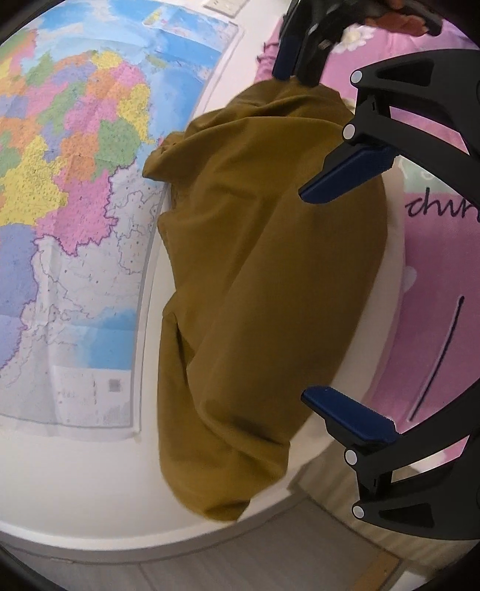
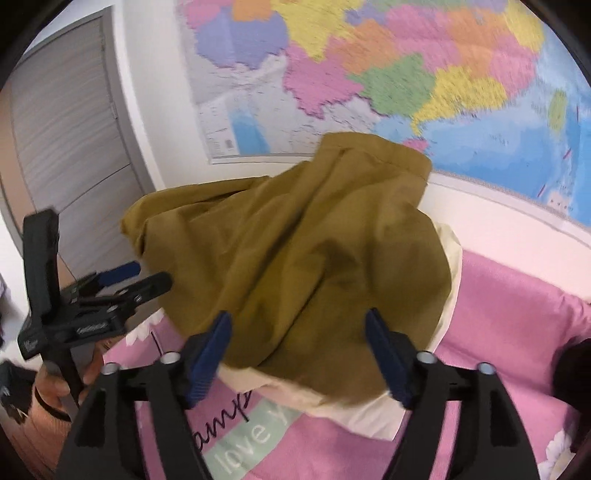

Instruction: Fold large clothes

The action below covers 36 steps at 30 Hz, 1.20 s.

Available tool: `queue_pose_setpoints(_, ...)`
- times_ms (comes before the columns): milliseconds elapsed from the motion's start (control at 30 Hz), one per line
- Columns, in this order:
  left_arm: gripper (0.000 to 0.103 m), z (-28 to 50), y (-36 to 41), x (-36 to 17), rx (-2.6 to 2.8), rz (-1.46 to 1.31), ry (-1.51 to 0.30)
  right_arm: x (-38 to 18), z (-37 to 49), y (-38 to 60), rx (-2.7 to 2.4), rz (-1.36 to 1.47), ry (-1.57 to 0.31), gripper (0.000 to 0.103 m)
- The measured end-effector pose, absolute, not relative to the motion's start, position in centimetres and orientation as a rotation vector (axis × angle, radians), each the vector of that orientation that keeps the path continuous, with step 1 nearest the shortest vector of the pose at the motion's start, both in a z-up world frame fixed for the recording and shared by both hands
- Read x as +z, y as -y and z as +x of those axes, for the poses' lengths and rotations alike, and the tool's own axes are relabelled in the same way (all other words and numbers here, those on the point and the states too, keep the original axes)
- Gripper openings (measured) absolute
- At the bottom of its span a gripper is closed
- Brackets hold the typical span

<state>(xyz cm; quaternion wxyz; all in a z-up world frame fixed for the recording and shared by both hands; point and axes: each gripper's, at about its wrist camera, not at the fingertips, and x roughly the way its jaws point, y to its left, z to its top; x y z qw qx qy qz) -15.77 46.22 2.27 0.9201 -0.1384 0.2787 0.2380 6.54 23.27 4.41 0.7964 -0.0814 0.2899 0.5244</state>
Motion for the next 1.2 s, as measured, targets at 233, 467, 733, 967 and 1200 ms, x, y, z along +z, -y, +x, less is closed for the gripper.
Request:
queue_pose_setpoints(233, 0.098, -17.5, -43.7, 2.7, 0.537, -0.287, -0.568, 4.6, 2.7, -22.4, 1.109, -0.208, -0.522, 0.097)
queue_pose_setpoints(467, 0.098, -18.9, -42.3, 2.2, 0.535, -0.333, -0.593, 3.7, 1.3, -21.2, 1.132, -0.217, -0.559, 0.097)
queue_pose_setpoints(733, 0.098, -20.1, -40.2, 1.7, 0.566, -0.289, -0.604, 2.6, 0.7, -19.5, 1.127, -0.184, -0.598, 0.097)
queue_pose_setpoints(967, 0.098, -20.9, -39.2, 1.9, 0.576, -0.302, -0.600, 2.5, 0.0, -18.0, 1.135, -0.171, -0.594, 0.097)
queue_pose_setpoints(1200, 0.098, -21.6, -38.4, 2.0, 0.620, -0.307, -0.617, 2.5, -0.6, -16.6, 1.141, -0.163, -0.583, 0.097)
